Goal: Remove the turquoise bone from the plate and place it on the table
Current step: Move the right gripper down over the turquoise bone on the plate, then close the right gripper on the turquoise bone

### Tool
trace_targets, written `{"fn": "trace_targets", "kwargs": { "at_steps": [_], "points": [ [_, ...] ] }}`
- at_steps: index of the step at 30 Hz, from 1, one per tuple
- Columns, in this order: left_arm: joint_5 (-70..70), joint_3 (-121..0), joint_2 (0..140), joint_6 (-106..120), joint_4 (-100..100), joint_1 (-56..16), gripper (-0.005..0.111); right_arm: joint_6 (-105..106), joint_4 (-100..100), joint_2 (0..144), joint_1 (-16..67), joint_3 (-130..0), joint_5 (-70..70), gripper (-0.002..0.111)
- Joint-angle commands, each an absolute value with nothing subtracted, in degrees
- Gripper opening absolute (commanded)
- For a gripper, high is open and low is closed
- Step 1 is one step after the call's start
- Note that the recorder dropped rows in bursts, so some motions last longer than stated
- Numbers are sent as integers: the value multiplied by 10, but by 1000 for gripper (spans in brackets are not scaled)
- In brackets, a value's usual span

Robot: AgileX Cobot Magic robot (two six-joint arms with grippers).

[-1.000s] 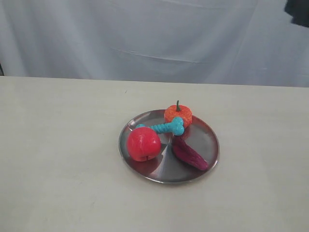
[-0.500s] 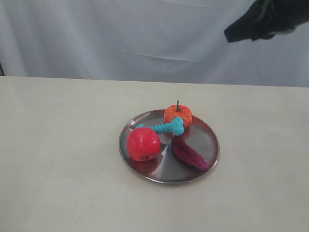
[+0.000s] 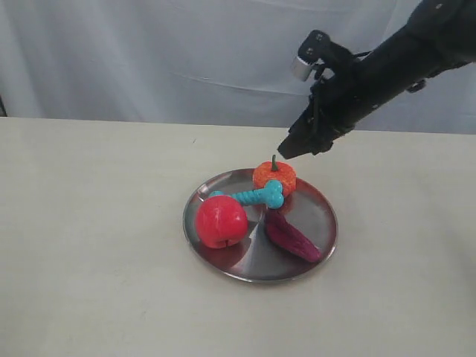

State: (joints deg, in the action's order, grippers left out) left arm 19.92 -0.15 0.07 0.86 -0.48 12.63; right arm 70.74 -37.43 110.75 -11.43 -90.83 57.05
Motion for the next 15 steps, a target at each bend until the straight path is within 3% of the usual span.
{"fn": "trace_targets", "kwargs": {
  "at_steps": [1, 4, 9, 15],
  "points": [
    [196, 0, 0, 6, -4, 127, 0, 703, -291, 1127, -75, -927, 562, 58],
    [196, 0, 0, 6, -4, 127, 0, 690, -221, 1136, -44, -927, 532, 48],
    [196, 0, 0, 6, -4, 127, 0, 669, -181, 1161, -8, -937, 515, 55],
    [196, 0, 0, 6, -4, 127, 0, 649, -160, 1198, 2, -965, 515, 55]
  ]
}}
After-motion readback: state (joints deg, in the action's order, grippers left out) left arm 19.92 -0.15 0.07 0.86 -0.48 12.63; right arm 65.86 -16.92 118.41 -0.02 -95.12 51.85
